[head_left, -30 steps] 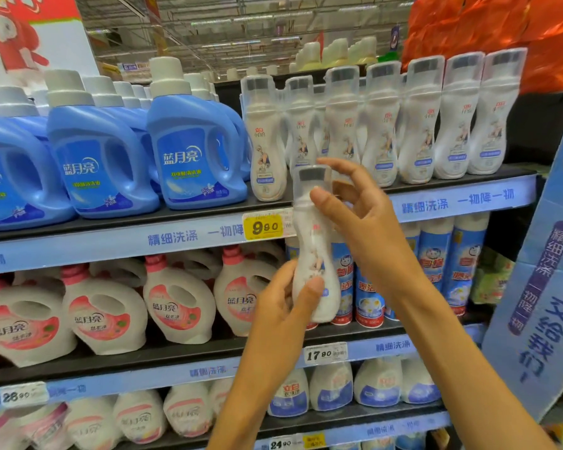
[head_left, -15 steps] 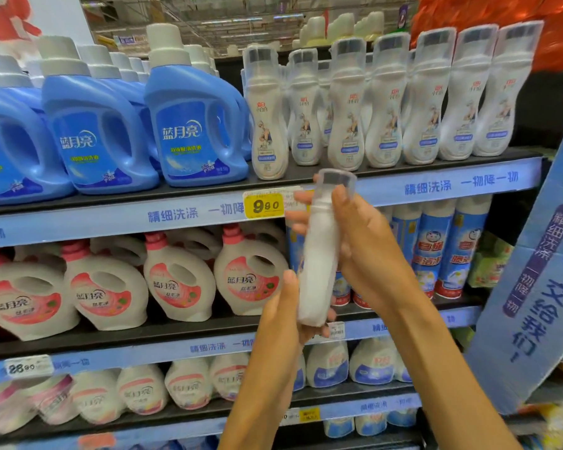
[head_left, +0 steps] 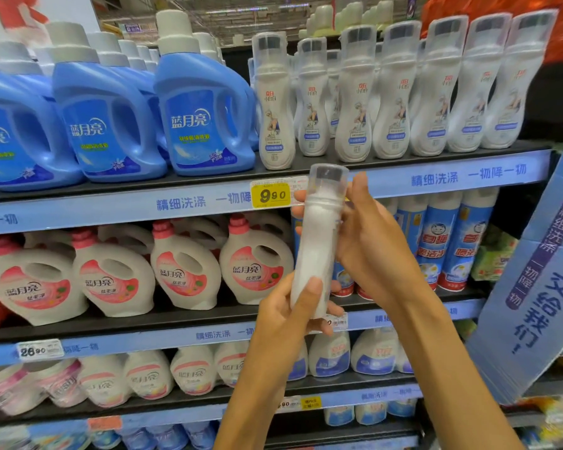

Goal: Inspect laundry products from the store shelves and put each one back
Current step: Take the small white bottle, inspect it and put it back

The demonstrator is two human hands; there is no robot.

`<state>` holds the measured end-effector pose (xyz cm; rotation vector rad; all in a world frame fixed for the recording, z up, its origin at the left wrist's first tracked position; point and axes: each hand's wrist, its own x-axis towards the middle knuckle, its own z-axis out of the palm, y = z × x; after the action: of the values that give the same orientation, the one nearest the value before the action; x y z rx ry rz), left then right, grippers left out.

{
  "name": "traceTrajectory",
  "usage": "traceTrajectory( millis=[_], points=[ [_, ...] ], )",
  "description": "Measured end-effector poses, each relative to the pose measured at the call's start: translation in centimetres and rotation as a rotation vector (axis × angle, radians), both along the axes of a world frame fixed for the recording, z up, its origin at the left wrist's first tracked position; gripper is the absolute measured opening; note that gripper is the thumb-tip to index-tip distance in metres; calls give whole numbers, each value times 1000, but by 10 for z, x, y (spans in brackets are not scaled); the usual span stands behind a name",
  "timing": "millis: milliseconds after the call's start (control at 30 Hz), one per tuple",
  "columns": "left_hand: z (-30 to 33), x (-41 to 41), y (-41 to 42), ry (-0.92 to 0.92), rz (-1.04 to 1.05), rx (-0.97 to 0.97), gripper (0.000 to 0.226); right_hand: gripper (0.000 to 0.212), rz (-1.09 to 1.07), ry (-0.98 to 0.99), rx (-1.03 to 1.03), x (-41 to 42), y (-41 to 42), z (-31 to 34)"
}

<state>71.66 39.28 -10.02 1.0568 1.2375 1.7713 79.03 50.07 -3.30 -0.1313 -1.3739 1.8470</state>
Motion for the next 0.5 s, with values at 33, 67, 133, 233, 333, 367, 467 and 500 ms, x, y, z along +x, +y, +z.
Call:
traceTrajectory(
  millis=[33,67,133,233,333,367,467,500],
  points=[
    [1,0,-1,-24,-19,4,46,54,27,21,-41,0,0,1],
    [0,1,-1,-39,-33,0,49,52,39,33,-53,1,1,1],
    [-3,2,-1,-35,-35,-18,51,46,36,29,-15,2,1,1],
    [-4,1,-2,0,-17,-1,38,43,17,35,19,4,2,-1],
    [-3,-5,-3,-27,27,15,41,43,-27,66,36,5,3,-2],
    [-2,-6,-2,-43,37,8,46,42,-34,64,55,5,3,-2],
    [0,-2,0,-152,1,-14,55,42,-1,41,66,3,1,-1],
    [0,0,1,-218,-31,-7,54,44,26,34,50,2,1,-1]
  ],
)
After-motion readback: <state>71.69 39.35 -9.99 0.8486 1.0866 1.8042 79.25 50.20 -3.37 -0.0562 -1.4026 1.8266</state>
